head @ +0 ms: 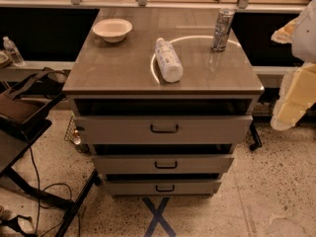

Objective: Place blue plastic bottle upright

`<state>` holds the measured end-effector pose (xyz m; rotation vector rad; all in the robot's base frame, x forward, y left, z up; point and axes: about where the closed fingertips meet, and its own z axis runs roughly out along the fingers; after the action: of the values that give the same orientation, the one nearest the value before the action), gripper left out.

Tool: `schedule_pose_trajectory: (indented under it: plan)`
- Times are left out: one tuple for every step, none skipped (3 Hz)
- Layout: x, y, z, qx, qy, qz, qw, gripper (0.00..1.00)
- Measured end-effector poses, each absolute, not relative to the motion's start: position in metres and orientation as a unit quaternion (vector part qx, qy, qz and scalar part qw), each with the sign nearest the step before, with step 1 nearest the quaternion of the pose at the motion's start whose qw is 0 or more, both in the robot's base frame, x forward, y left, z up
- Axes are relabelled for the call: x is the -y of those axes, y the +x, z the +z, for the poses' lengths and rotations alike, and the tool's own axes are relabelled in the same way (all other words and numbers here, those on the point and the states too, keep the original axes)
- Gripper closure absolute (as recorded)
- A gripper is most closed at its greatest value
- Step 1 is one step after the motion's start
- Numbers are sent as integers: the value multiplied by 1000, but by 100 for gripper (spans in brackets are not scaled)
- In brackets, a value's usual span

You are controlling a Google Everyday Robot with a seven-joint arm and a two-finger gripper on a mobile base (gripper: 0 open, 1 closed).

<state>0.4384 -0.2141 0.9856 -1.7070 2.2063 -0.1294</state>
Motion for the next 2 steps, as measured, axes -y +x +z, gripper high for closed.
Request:
schedule_pose_trajectory:
  plan:
    - [214,438,986,-778,-602,-46,174,0]
    - [211,461,995,-788,-576,-40,215,0]
